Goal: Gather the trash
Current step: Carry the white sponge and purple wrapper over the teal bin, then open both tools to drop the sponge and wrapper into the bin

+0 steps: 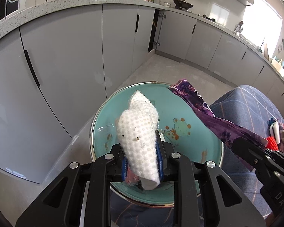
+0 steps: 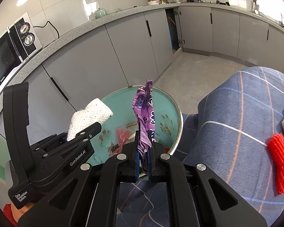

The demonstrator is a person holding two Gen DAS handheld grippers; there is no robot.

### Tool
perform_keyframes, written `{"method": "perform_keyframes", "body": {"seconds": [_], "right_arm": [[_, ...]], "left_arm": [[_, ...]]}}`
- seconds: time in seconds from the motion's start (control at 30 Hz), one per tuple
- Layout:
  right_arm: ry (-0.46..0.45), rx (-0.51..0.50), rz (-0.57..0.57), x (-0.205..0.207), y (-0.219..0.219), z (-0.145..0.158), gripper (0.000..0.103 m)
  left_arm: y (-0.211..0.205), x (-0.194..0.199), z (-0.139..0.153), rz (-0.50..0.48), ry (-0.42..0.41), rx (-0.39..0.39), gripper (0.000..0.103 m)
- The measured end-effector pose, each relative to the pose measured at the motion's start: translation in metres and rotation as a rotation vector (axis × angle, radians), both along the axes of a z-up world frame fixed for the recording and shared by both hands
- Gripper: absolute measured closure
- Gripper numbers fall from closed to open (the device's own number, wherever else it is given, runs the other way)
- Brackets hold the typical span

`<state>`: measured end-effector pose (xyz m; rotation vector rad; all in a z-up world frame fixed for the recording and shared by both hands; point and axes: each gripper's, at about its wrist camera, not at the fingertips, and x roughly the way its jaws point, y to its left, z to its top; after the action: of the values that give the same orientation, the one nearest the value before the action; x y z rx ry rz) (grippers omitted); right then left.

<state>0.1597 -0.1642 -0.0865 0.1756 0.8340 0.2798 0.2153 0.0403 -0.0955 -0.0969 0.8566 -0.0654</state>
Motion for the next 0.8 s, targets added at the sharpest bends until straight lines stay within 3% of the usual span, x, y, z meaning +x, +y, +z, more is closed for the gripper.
{"method": "perform_keyframes", "body": {"seconds": [0.53,0.63,0.7,0.8], "right_arm": [[0.061,0.023,0.057,0.024,0.012,-0.023,0.092],[0.061,0.026,0.051,0.024,0.011,-0.023,0.081],[0.054,0.031,0.045,0.023,0.010,-0.020,0.067],[0.037,0.022,0.034,0.021,0.008,-0.015,0.063]], "left_arm": [[0.003,0.016,-0.018,0.009,0.046,0.005,0.078],[0.004,0.016,-0.019,0.015,0.047,0.010,0.076],[0.006,0.015,-0.019,0.023,0.048,0.016,0.070],[0.007,0.014,-0.020,0.030,0.050,0.018,0.066]]}}
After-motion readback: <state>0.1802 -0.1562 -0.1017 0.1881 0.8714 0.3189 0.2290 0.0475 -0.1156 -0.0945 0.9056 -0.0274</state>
